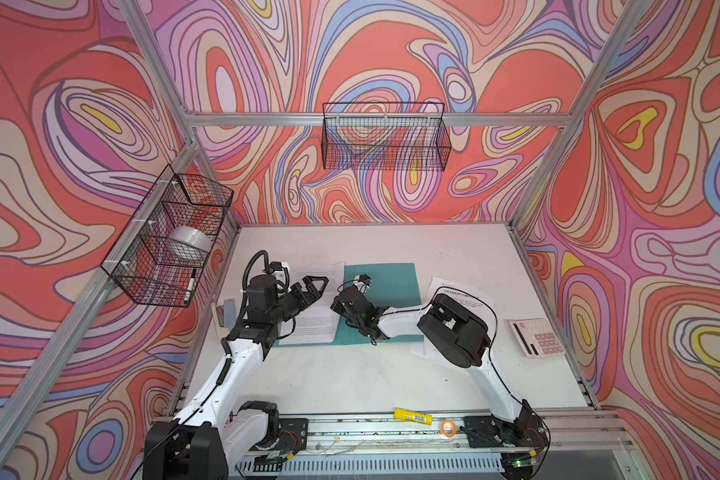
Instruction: Put the files into the folder
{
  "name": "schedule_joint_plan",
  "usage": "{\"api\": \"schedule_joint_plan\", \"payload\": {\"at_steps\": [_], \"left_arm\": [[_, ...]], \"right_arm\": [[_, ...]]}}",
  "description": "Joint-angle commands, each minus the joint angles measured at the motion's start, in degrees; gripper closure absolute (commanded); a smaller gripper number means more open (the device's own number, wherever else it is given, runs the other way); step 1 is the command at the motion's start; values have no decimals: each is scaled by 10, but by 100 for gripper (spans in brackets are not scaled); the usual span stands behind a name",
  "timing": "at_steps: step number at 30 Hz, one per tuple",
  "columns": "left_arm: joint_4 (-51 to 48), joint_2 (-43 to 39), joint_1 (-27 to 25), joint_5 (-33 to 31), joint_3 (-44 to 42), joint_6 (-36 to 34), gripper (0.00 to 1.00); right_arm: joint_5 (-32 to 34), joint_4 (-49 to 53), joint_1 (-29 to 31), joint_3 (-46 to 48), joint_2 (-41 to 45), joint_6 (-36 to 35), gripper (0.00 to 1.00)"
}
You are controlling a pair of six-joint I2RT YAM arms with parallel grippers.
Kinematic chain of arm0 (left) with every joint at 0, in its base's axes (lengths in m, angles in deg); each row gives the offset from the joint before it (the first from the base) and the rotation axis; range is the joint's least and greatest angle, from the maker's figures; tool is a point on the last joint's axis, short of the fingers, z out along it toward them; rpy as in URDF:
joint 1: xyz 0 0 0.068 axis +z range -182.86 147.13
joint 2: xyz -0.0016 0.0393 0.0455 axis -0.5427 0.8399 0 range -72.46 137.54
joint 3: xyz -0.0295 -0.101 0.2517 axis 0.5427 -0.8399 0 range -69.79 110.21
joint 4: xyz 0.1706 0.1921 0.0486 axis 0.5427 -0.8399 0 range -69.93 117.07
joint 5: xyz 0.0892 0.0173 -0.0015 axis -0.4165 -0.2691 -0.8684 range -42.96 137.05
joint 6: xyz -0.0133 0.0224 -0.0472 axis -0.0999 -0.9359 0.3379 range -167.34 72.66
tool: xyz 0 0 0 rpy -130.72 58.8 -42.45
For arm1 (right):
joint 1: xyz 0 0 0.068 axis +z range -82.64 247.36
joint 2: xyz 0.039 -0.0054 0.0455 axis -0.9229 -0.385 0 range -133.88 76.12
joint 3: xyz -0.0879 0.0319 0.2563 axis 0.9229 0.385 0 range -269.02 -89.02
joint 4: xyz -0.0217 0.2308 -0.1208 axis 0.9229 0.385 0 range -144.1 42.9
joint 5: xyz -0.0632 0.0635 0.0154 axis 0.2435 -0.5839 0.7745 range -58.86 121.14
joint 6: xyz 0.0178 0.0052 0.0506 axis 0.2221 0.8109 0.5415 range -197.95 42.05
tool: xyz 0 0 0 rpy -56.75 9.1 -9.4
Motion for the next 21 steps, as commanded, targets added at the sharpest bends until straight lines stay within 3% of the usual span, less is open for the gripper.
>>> {"api": "schedule_joint_plan", "payload": {"at_steps": [1, 21], "left_arm": [[-7, -6, -4, -4, -5, -3, 5], [-12, -6, -7, -7, -4, -5, 5]], "right_arm": [[6, 6, -2, -4, 3, -2, 100], [-17, 22, 13, -54, -40, 23, 100]]}}
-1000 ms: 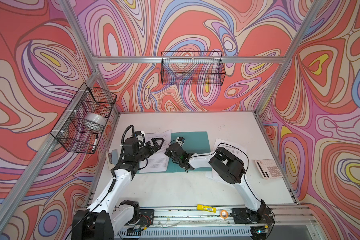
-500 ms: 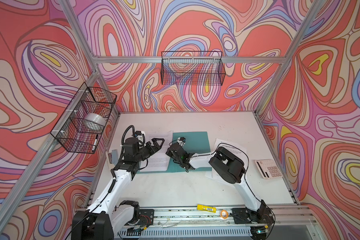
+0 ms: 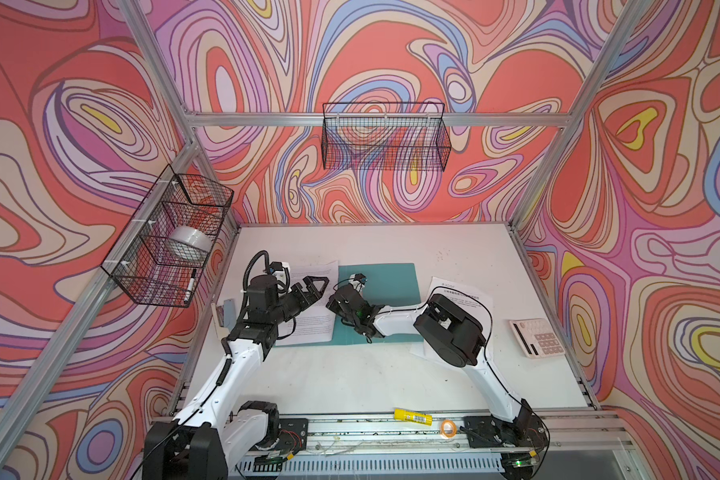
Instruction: Put the files into the folder
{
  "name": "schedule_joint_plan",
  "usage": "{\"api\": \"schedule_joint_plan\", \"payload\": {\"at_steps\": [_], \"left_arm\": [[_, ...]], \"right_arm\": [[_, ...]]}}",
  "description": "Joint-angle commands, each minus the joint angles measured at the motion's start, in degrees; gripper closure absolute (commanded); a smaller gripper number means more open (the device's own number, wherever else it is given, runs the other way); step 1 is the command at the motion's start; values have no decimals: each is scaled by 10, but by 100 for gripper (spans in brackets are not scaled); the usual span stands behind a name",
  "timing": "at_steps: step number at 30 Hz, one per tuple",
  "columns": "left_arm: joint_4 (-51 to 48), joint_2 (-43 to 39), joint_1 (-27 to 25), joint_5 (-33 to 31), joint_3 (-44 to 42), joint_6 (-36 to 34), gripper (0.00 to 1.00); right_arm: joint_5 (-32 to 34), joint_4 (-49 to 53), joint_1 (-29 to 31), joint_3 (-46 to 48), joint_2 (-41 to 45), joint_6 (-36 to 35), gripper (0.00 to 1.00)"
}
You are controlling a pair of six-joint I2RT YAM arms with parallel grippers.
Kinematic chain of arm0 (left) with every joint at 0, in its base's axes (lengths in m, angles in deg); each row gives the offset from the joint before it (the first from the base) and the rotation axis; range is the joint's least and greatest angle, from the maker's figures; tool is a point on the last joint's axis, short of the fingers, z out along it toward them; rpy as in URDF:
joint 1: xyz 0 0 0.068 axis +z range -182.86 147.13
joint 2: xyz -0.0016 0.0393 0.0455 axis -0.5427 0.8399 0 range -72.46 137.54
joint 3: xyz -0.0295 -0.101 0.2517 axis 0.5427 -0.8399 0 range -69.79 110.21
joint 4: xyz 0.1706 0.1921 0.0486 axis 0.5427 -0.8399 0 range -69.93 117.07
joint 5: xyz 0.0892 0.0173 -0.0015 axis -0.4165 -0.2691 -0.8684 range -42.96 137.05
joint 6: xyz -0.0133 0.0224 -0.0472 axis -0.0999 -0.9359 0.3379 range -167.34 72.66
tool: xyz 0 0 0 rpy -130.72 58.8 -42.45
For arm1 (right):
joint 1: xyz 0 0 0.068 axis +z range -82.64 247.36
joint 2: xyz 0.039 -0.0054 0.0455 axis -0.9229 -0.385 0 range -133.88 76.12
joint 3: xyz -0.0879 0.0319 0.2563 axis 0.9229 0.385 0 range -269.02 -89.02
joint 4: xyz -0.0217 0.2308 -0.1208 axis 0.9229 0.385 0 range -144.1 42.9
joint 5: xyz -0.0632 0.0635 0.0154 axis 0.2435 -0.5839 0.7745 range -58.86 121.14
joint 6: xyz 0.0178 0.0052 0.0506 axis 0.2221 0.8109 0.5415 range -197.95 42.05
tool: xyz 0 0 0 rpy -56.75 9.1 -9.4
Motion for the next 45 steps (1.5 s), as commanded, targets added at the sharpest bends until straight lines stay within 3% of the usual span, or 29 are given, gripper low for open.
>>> {"api": "schedule_joint_plan", "payload": {"at_steps": [1, 17, 18, 20, 23, 26, 31, 35, 36, 41, 45], "left_arm": [[-9, -5, -5, -5, -5, -5, 5], [-10, -6, -8, -8, -5, -4, 5], [-9, -6, -8, -7, -5, -4, 5], [-7, -6, -8, -9, -4, -3, 5], [-2, -6, -8, -11, -4, -2, 5], [4, -5, -8, -15, -4, -1, 5], [13, -11, -9, -26, -12, 2, 5], [17, -23, -9, -37, -29, 5, 5], [13, -23, -9, -36, -30, 3, 5], [-8, -26, -9, -37, -26, -12, 5], [-6, -24, -9, -36, -23, -11, 5]], "right_arm": [[-1, 9, 8, -9, -14, 7, 100], [25, 50, 21, 2, 5, 17, 100], [31, 57, 20, 2, 11, 10, 95], [48, 84, 21, -2, 29, -14, 65], [73, 136, 20, -3, 65, -50, 31], [88, 183, 20, 7, 106, -78, 24], [99, 246, 21, 38, 169, -129, 27], [58, 297, 21, 35, 184, -168, 61], [40, 303, 21, 34, 183, -175, 64], [-40, 328, 24, 31, 169, -187, 60], [-60, 331, 31, 62, 180, -177, 59]]}}
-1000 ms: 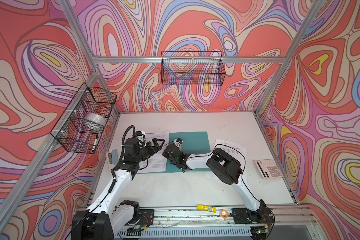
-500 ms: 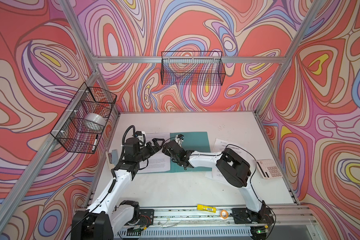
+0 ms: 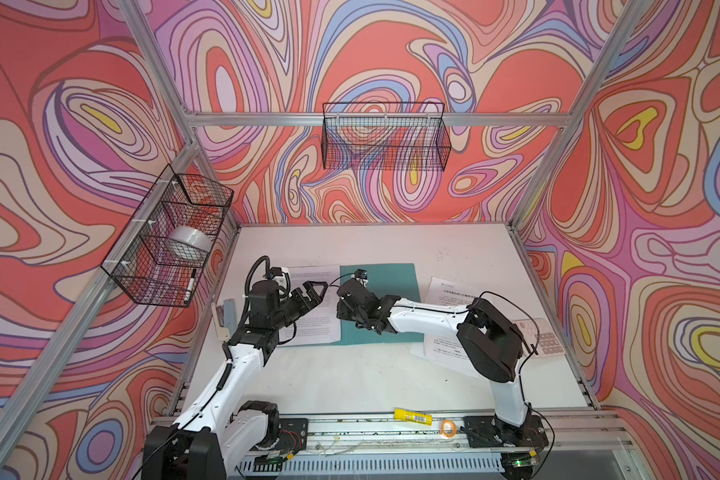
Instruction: Put the files into the folder
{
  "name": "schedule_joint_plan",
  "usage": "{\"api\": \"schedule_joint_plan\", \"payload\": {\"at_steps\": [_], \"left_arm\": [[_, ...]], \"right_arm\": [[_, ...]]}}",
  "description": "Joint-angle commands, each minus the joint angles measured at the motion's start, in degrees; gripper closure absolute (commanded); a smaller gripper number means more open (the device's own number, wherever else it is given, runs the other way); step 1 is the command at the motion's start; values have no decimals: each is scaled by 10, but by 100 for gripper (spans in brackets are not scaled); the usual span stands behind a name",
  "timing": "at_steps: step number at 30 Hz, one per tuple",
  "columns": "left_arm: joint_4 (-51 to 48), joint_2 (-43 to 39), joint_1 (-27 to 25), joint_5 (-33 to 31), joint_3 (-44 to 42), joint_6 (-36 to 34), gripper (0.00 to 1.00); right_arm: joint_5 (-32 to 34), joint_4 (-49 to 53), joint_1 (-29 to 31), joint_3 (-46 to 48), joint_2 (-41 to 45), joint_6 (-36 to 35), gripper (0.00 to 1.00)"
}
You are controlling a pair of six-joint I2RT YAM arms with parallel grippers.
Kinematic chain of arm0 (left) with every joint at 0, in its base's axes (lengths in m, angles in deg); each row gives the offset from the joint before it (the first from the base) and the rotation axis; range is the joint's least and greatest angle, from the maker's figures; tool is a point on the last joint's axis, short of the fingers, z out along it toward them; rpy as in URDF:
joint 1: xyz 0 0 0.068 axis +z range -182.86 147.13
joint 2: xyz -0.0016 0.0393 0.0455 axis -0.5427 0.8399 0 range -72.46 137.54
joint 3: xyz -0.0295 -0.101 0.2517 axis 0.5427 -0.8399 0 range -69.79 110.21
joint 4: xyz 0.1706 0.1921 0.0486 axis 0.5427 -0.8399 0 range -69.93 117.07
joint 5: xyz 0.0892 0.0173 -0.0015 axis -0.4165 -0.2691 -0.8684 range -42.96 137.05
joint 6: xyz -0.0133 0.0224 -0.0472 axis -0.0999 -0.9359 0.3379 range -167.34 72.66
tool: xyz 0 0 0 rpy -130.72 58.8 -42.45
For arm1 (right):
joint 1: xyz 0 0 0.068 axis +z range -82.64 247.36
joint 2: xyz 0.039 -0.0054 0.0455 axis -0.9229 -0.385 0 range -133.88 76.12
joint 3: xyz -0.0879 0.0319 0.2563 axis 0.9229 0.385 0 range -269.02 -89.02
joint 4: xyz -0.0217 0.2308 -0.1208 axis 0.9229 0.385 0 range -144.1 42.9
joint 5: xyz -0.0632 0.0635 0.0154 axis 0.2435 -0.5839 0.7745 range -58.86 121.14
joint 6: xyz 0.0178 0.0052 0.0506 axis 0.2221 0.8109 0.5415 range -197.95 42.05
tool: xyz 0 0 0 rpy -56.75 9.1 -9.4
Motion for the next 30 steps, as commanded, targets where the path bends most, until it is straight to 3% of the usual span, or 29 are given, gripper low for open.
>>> {"api": "schedule_joint_plan", "payload": {"at_steps": [1, 7, 20, 26, 30], "left_arm": [[-8, -7, -1, -4, 6, -10, 5], [1, 4, -1, 4, 2, -7, 5], [2, 9, -2, 13, 2, -4, 5], [6, 14, -2, 17, 1, 0, 5], [7, 14, -2, 18, -1, 1, 5]], "right_arm": [[-42, 17, 9, 37, 7, -4, 59], [-94, -34, 12, 83, 14, 12, 62], [-126, -78, 19, 99, 9, 19, 71], [-140, -85, 24, 98, 2, 23, 84], [-136, -91, 29, 108, 10, 31, 100]]}}
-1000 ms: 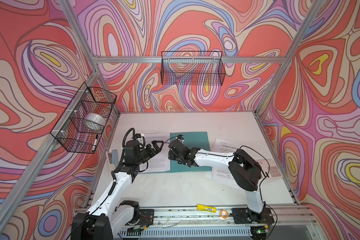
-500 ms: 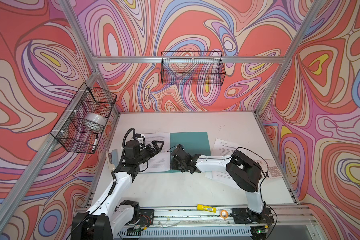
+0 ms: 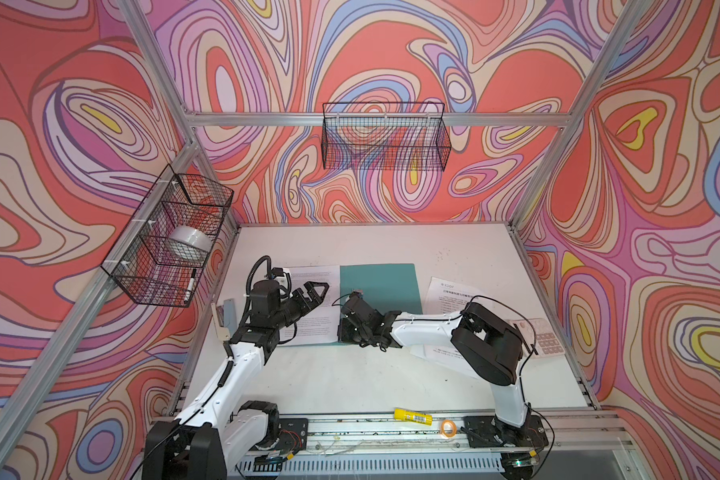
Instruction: Put the files into the folder
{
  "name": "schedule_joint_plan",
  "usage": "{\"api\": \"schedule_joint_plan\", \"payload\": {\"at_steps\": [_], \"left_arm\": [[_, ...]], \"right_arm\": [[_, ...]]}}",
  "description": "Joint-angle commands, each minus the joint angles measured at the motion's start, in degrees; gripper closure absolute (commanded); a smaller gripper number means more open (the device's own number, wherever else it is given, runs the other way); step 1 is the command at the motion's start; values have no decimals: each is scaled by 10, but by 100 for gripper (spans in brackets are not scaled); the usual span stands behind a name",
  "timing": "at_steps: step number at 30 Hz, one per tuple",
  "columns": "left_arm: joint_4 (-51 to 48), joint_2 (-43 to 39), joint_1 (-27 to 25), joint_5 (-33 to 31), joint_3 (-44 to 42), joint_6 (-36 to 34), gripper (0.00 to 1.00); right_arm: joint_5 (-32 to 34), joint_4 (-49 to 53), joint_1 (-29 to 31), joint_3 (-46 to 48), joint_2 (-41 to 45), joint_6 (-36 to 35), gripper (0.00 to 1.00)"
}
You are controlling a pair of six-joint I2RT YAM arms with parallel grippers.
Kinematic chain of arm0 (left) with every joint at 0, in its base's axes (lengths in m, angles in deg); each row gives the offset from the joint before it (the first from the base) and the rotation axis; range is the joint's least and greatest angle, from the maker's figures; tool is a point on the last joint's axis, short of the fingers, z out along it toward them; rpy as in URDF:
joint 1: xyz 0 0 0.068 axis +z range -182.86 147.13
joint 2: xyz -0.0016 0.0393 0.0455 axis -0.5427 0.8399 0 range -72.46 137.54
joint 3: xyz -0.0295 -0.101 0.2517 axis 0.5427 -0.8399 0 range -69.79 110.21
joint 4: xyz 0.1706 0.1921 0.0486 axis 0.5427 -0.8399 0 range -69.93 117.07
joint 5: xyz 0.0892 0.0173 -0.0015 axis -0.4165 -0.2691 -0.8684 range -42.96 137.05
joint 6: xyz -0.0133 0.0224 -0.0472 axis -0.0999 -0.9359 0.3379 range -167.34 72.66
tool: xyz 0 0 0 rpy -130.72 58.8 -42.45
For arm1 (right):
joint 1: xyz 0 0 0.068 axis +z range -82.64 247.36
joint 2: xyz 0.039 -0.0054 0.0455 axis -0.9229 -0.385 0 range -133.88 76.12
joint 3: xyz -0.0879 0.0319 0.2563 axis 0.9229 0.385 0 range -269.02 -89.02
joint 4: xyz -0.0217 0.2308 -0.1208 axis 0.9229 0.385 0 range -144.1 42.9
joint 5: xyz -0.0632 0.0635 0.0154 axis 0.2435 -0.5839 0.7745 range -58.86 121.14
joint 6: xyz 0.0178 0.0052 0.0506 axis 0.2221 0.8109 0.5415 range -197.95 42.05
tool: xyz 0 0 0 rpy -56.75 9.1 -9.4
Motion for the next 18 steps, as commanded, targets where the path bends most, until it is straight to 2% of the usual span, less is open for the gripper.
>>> {"api": "schedule_joint_plan", "payload": {"at_steps": [1, 18], "left_arm": [[7, 2, -2, 7, -1, 0, 5], [11, 6, -11, 8, -6, 1, 5]], "right_arm": [[-3, -10, 8, 13, 7, 8, 100], [-29, -49, 20, -1, -33, 39, 100]]}}
